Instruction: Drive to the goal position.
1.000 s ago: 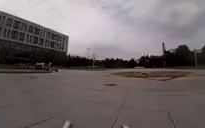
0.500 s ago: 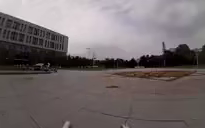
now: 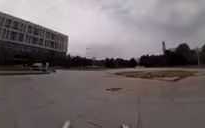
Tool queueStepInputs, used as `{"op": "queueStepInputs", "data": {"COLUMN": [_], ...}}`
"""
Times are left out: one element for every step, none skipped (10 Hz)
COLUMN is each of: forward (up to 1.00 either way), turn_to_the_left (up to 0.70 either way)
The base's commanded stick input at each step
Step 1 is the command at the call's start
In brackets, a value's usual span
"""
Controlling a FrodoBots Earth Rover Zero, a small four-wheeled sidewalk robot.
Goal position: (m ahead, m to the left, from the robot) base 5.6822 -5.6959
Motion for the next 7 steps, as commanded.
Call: {"op": "queueStepInputs", "data": {"forward": [0.70, 0.70, 0.70, 0.70, 0.70, 0.70, 0.70], "turn_to_the_left": [0.00, 0.00, 0.20, 0.35, 0.35, 0.35, 0.14]}}
